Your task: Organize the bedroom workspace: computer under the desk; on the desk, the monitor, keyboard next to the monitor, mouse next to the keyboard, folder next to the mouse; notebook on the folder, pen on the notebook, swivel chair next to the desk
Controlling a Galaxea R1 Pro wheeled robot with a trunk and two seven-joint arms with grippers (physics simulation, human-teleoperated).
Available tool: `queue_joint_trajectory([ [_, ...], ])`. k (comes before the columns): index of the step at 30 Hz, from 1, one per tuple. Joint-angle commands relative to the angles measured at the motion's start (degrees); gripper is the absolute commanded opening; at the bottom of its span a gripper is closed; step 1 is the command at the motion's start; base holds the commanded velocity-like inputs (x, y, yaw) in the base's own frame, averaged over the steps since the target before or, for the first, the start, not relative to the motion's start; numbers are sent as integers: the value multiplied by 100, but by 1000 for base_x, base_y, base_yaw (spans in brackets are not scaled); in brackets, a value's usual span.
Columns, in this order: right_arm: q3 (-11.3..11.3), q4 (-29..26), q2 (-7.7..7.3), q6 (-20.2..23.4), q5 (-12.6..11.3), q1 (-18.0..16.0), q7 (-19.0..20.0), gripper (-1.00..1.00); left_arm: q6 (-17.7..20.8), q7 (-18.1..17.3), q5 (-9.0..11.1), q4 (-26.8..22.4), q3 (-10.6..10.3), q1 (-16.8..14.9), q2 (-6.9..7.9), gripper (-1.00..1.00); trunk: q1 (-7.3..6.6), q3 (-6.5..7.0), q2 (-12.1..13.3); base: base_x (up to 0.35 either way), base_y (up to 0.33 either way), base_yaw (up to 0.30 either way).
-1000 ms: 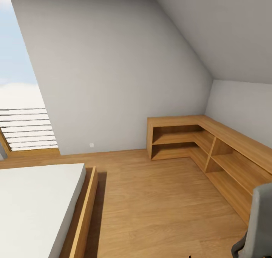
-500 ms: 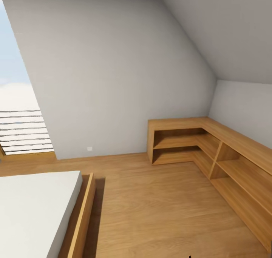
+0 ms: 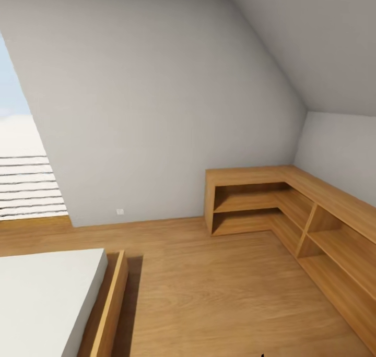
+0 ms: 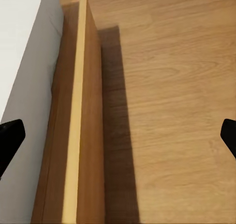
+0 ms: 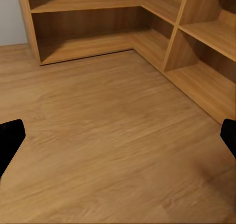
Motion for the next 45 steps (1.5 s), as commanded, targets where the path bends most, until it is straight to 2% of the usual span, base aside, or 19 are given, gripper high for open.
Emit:
queue_joint_trajectory([
  [1,-17,9,1,-13,54,-7,-43,100,-11,34,23,2,-49,-4,-1,100,4,-7,-5,326,0,0],
  [33,-17,4,2,-13,54,-7,-16,100,-2,34,23,2,-49,-4,-1,100,4,1,-5,326,0,-8],
  [40,-24,7,-50,-13,41,-7,519,100,-4,34,23,2,-49,-4,-1,100,4,34,-5,326,0,-175],
  [45,-26,9,-75,-13,38,-5,625,100,-2,34,23,2,-49,-4,-1,100,4,61,-5,326,0,-201],
])
